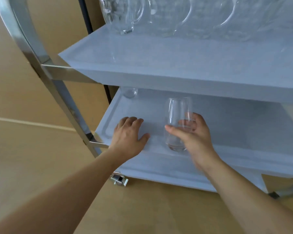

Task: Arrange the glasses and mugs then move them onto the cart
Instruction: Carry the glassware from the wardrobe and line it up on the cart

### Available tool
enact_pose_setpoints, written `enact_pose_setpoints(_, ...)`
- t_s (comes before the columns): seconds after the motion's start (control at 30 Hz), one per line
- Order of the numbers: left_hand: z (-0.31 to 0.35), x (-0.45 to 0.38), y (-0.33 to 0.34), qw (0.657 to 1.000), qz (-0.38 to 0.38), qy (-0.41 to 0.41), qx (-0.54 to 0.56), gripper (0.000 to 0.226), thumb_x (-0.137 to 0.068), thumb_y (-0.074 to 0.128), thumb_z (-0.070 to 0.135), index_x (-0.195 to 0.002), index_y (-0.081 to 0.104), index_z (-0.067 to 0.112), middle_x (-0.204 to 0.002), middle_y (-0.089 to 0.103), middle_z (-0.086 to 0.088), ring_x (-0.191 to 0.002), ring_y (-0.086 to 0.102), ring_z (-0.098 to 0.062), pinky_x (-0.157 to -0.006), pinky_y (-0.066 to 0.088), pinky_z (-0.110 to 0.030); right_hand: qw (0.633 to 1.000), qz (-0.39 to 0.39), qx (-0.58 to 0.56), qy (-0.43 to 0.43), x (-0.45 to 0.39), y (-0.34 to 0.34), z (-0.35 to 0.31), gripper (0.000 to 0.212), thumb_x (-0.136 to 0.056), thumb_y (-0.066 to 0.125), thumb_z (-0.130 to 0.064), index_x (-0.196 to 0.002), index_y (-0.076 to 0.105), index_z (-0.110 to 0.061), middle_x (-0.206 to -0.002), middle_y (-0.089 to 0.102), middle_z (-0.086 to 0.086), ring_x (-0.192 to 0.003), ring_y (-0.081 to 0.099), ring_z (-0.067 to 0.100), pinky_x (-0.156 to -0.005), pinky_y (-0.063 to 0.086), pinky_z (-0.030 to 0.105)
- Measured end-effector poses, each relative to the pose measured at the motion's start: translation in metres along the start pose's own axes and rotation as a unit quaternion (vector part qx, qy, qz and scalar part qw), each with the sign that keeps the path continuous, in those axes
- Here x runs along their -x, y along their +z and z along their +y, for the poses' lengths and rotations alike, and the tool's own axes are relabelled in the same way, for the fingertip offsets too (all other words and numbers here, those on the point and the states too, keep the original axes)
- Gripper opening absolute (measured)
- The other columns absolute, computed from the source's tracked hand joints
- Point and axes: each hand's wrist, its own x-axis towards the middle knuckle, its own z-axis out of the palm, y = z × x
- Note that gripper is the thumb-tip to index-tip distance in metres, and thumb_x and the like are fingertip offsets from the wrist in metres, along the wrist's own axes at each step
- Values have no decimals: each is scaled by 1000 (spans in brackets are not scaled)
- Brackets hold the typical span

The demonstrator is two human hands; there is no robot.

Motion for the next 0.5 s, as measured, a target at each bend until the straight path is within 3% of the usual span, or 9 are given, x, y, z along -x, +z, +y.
enact_pose_setpoints(0.3, -12, -45, 18, 999, 44, 25, -7, 60, -97, 52, 53, -147, 47, 21, -150, 48, -4, -143, 32, -29, -118, 28, -42, 996, -5, -11, -91, -51, 14, 22, 84, -58, 97, -22, -127, 50, -20, -115, 64, 3, -104, 69, 23, -87, 55, 31)
enact_pose_setpoints(0.43, -14, -60, 18, 999, 32, 26, -36, 57, -97, 48, 57, -143, 50, 23, -145, 52, -4, -138, 39, -31, -115, 31, -44, 991, -30, -27, -124, -67, 20, 29, 83, -61, 94, -6, -128, 48, -19, -123, 62, 5, -118, 60, 20, -104, 49, 35)
enact_pose_setpoints(0.5, -12, -66, 15, 998, 6, 8, -64, 51, -96, 44, 60, -130, 56, 23, -135, 56, -3, -131, 45, -32, -109, 35, -43, 990, -40, -24, -135, -77, 25, 32, 81, -63, 92, -3, -126, 46, -21, -124, 61, 2, -123, 56, 21, -106, 45, 35)
